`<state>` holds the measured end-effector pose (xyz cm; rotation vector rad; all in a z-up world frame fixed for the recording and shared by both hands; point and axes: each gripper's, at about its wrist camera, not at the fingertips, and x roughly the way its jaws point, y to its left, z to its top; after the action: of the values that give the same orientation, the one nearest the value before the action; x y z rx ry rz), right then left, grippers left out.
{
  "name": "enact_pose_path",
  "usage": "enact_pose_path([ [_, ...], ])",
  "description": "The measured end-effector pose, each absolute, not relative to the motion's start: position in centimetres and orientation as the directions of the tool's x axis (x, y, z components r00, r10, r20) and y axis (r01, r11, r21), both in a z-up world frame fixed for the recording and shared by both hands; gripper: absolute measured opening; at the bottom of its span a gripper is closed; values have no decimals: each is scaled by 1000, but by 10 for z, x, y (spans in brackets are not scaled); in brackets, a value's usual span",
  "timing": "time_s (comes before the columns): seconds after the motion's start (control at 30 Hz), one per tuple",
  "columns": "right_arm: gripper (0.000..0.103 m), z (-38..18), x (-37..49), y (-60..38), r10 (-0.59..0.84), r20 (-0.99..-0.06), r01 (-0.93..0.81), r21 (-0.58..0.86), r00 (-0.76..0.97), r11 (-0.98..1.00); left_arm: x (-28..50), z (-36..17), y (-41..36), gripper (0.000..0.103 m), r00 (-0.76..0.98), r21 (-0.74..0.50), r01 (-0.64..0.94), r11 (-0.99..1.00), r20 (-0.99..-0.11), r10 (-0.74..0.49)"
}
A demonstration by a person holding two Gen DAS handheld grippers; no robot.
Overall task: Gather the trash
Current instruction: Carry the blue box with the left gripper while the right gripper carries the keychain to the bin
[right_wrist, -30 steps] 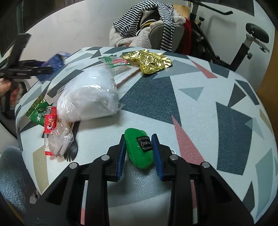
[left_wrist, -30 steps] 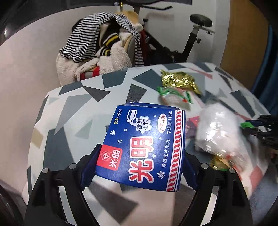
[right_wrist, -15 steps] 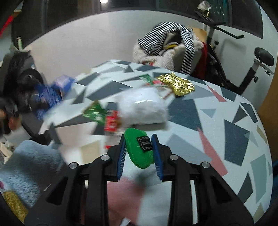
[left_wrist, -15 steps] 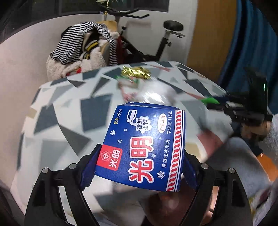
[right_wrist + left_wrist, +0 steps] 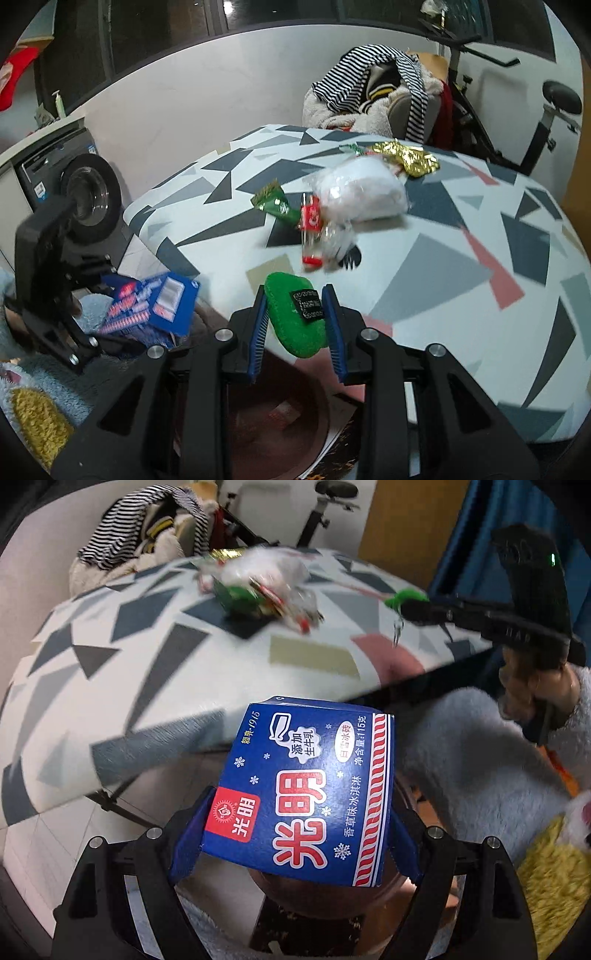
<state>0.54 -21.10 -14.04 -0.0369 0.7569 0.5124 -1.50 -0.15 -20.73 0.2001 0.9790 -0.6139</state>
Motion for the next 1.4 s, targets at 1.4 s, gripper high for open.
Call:
enact_pose_path([
  [1.4,33,-246,-18,-156,345,-843,-470,128,412,873,-25,-196,48,97,685,-154,297,942,-654,-322],
])
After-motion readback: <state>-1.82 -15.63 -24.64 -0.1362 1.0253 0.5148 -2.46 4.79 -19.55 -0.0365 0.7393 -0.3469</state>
